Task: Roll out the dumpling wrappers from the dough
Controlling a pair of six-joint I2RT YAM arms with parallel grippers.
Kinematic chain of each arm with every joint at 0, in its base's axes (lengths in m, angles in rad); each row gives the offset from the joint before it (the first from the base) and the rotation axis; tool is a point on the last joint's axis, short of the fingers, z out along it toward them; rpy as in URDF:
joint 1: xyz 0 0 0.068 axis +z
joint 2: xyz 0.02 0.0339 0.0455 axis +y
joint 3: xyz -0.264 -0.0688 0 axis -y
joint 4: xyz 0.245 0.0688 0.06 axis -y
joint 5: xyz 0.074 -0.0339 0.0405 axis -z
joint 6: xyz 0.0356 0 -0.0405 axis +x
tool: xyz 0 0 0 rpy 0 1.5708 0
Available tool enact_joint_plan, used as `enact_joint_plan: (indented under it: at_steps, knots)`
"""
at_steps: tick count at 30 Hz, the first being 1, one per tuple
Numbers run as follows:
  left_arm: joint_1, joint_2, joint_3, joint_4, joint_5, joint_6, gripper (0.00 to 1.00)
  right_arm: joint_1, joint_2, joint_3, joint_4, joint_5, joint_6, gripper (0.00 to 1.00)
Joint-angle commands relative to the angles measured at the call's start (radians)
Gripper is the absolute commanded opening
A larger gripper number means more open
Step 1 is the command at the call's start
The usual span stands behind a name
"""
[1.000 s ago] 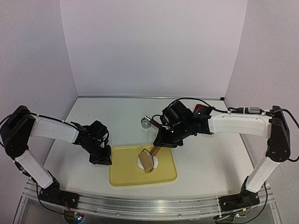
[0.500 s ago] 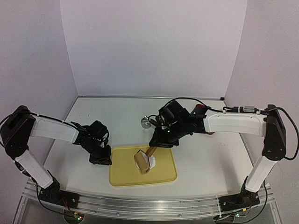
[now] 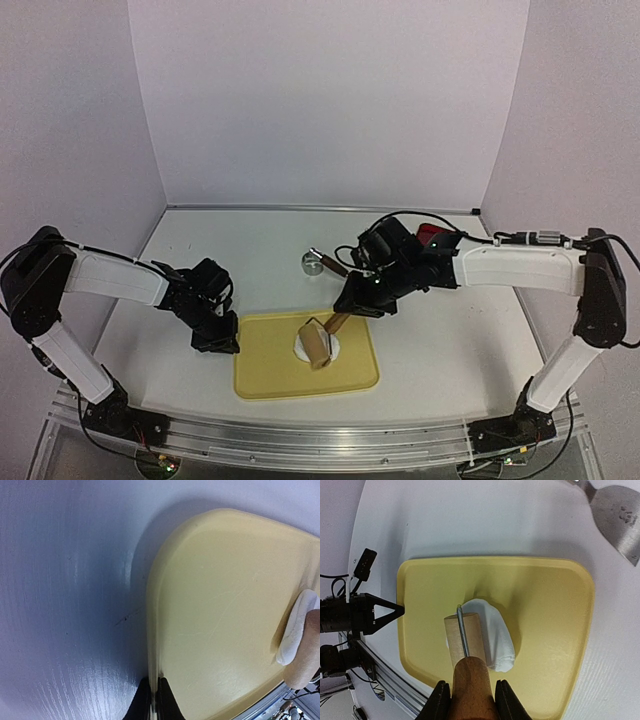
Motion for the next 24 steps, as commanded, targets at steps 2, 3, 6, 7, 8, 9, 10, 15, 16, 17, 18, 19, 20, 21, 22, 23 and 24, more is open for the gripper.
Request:
enact_joint_plan:
  at_steps: [2,3,6,7,8,9,10,15,16,17,18,19,20,21,22,23,24]
  knots:
    - [-0.005,0.016,-0.019,0.008,-0.008,0.014,0.00,-0.069,0.092,-0.094,-0.307,0.221,-0.092,0.00]
    - [-0.005,0.024,-0.014,0.008,-0.006,0.017,0.00,-0.063,0.123,-0.077,-0.298,0.205,-0.095,0.00]
    - [-0.004,0.046,0.008,0.004,-0.004,0.025,0.00,-0.031,0.200,-0.017,-0.268,0.164,-0.107,0.00]
    - [-0.004,0.052,0.014,0.005,-0.003,0.026,0.00,-0.013,0.228,0.017,-0.267,0.154,-0.119,0.00]
    - [-0.005,0.055,0.018,0.006,-0.003,0.026,0.00,-0.002,0.252,0.043,-0.268,0.146,-0.131,0.00]
    - [-0.005,0.059,0.022,0.007,-0.003,0.027,0.00,0.010,0.278,0.064,-0.269,0.138,-0.143,0.00]
    - [-0.005,0.065,0.026,0.008,-0.002,0.028,0.00,0.016,0.291,0.075,-0.272,0.136,-0.151,0.00]
    - [-0.004,0.083,0.039,0.006,-0.002,0.029,0.00,0.016,0.279,0.079,-0.283,0.157,-0.156,0.00]
    - [-0.004,0.085,0.042,0.003,-0.002,0.031,0.00,0.011,0.270,0.074,-0.291,0.164,-0.154,0.00]
    - [-0.002,0.087,0.046,-0.001,-0.005,0.033,0.00,-0.003,0.254,0.059,-0.297,0.171,-0.152,0.00]
    - [0.000,0.088,0.050,-0.007,-0.007,0.035,0.00,-0.023,0.229,0.039,-0.304,0.178,-0.148,0.00]
    - [0.002,0.088,0.053,-0.011,-0.008,0.037,0.00,-0.046,0.203,0.010,-0.309,0.187,-0.147,0.00]
    - [0.003,0.086,0.055,-0.013,-0.010,0.039,0.00,-0.067,0.176,-0.023,-0.311,0.195,-0.149,0.00]
    - [0.004,0.085,0.057,-0.014,-0.011,0.041,0.00,-0.089,0.145,-0.052,-0.311,0.203,-0.154,0.00]
    - [0.006,0.085,0.058,-0.014,-0.011,0.044,0.00,-0.106,0.121,-0.072,-0.311,0.209,-0.164,0.00]
    - [0.006,0.089,0.061,-0.013,-0.008,0.046,0.00,-0.115,0.107,-0.082,-0.311,0.211,-0.175,0.00]
    - [0.006,0.093,0.064,-0.012,-0.004,0.048,0.00,-0.117,0.112,-0.083,-0.311,0.204,-0.182,0.00]
